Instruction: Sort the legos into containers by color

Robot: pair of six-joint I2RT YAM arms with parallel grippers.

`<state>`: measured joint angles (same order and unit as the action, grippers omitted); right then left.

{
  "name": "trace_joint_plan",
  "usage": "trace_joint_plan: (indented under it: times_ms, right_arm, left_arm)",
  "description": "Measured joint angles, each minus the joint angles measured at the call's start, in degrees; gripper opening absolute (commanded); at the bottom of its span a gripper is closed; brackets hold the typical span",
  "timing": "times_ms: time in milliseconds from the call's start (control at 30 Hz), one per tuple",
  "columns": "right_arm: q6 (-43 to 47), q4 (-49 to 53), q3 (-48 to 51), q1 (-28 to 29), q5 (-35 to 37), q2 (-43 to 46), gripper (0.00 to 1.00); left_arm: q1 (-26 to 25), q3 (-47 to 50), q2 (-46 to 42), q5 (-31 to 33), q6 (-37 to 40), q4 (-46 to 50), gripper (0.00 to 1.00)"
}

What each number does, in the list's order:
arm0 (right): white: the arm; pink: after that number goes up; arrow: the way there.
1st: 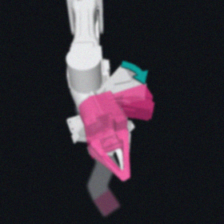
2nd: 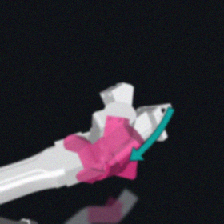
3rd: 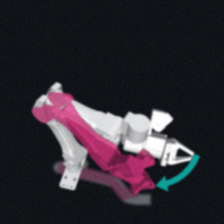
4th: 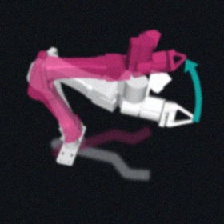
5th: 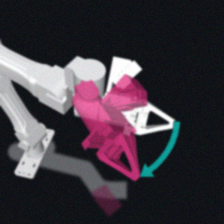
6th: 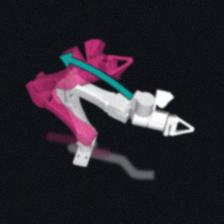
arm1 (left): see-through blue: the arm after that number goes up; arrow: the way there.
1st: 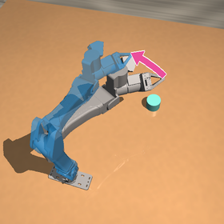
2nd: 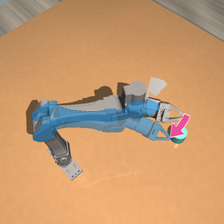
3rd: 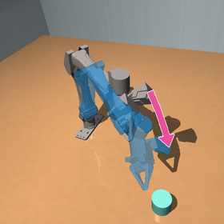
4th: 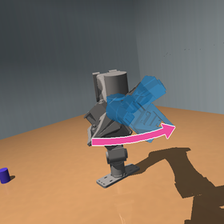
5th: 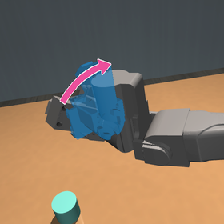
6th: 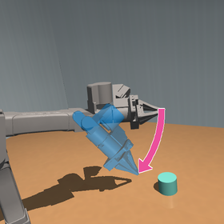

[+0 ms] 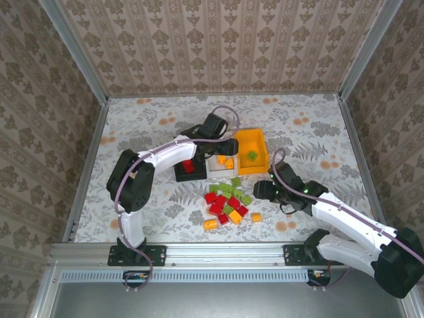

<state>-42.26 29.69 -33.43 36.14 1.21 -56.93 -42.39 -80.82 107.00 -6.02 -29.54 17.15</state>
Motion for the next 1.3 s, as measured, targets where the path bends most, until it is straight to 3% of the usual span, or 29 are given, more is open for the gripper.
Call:
trace_joint_plan:
  times_ms: [167,233,400,600,933,1167,1300]
  right_arm:
    - [-0.11,2.23,2.16,4.72,-1.73,-0.02,0.66]
    - [-0.22,3.19,2.99,6.93,-1.99,-0.13,0.66]
    - [-0.87,4.07,3.78,11.10,-2.12,-1.55,0.65]
    - [-1.27,3.06,3.69,14.14,-1.75,-6.08,0.63]
    - [-1.36,0.72,2.49,15.26,-0.07,-12.85,0.52]
    - [-0.66,-1.03,0.79,15.28,1.79,-14.29,0.29]
    - [0.74,-0.37,-2.60,15.28,2.84,-14.27,0.26]
  left_arm:
    - [-1.60,4.24,-11.78,-0.04,-0.42,-2.10,0.92]
    - [-3.26,7.04,-17.92,0.55,-0.22,-3.39,1.00]
    - [-7.23,15.80,-28.72,3.04,-0.46,-4.90,1.00]
    - [-7.41,31.58,-39.28,8.39,-3.13,-3.65,1.00]
    - [-7.41,44.85,-54.55,13.86,-8.11,-0.81,1.00]
    - [-7.39,48.74,-58.42,14.47,-9.38,2.14,1.00]
    - [-7.39,49.70,-60.85,14.47,-9.49,4.55,1.00]
